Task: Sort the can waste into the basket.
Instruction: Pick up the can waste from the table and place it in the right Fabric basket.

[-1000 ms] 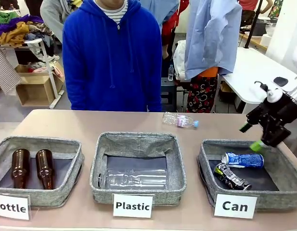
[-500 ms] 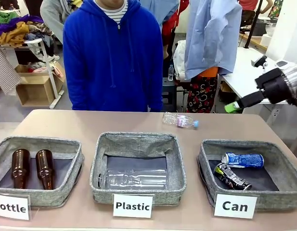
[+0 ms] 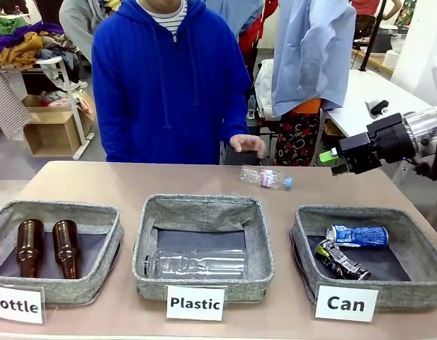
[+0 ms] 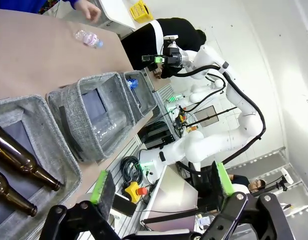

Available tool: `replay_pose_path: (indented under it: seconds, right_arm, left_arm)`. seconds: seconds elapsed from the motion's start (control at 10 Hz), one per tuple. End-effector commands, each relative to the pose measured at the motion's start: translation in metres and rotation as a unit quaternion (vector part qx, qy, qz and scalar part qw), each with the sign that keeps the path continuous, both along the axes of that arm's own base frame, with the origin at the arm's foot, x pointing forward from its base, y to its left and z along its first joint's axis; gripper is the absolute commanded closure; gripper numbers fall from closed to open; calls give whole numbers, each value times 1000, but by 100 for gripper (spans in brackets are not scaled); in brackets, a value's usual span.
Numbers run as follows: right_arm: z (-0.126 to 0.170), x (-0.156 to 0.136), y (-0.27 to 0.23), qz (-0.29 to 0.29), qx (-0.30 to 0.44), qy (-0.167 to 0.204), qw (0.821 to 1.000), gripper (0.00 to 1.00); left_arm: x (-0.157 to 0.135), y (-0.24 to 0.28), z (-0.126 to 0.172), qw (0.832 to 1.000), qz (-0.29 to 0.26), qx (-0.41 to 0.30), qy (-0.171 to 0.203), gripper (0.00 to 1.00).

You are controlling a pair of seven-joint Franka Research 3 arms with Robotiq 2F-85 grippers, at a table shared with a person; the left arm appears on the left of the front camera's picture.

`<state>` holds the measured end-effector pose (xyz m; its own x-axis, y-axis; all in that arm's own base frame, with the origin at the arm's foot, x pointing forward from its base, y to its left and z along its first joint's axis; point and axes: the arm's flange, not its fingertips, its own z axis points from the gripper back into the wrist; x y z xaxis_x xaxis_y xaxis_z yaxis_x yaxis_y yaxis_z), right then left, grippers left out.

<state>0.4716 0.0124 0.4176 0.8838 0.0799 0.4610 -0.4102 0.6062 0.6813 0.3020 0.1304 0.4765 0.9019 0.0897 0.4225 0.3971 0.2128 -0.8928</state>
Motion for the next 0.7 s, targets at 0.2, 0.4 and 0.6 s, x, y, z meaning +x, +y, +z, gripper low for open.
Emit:
replay_pose_path:
  seconds: [0.2,0.4,0.6]
  right_arm:
    - [6,-1,-3,27,-8,-22,999,0]
    - [6,-1,-3,27,-8,-22,999,0]
    - [6,-1,-3,27,-8,-22,999,0]
  left_arm:
    - [0,-2,4,1000,-1,-8,-3,0]
    - [0,-2,4,1000,-1,-8,-3,0]
    - [0,-2,4,1000,-1,-8,-3,0]
